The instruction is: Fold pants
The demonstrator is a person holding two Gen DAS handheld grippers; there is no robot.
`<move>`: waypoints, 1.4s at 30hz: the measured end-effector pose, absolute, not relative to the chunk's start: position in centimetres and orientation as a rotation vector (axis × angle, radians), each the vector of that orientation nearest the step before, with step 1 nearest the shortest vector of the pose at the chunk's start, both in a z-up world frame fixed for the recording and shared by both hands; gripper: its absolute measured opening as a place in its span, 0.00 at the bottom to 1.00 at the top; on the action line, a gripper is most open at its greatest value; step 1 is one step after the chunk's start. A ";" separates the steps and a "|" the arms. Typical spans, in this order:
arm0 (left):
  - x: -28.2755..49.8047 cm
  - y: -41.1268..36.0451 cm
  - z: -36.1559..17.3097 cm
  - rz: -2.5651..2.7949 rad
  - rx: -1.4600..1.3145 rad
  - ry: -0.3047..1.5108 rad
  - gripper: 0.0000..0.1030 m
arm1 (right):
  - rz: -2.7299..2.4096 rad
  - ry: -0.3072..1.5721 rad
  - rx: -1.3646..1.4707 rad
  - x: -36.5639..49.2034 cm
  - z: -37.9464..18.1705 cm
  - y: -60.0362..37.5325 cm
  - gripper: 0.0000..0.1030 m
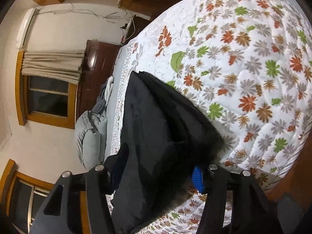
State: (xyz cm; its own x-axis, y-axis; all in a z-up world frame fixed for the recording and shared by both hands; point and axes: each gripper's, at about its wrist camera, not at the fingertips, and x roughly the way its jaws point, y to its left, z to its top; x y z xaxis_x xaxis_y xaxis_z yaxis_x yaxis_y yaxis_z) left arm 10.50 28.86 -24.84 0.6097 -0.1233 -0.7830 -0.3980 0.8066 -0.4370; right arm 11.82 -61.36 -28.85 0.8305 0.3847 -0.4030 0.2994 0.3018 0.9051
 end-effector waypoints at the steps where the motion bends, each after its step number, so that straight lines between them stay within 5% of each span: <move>1: 10.3 29.0 -24.5 0.178 -0.632 0.897 0.91 | 0.061 0.628 1.296 11.7 -29.0 -61.6 0.58; 18: 10.1 28.9 -24.4 0.190 -0.625 0.873 0.91 | 0.100 0.564 1.326 11.6 -29.7 -62.2 0.75; 20: 10.4 28.7 -24.6 0.188 -0.614 0.886 0.91 | 0.105 0.566 1.318 11.9 -29.7 -62.2 0.69; 24: 10.6 28.6 -25.0 0.196 -0.603 0.895 0.93 | 0.098 0.600 1.290 12.8 -29.6 -61.9 0.32; 27: 10.7 28.6 -25.4 0.192 -0.613 0.916 0.93 | 0.084 0.597 1.262 12.8 -29.1 -61.7 0.23; 42: 9.0 28.1 -23.1 0.212 -0.555 0.734 0.93 | -0.003 0.651 1.107 14.4 -22.4 -60.0 0.19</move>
State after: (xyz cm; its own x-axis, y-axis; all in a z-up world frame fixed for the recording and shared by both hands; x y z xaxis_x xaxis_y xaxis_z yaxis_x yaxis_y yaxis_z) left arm 9.01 28.10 -23.06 0.7292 -0.0073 -0.6843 -0.3709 0.8361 -0.4042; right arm 14.37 -60.03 -22.44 0.8155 0.3116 -0.4877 0.3156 0.4669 0.8260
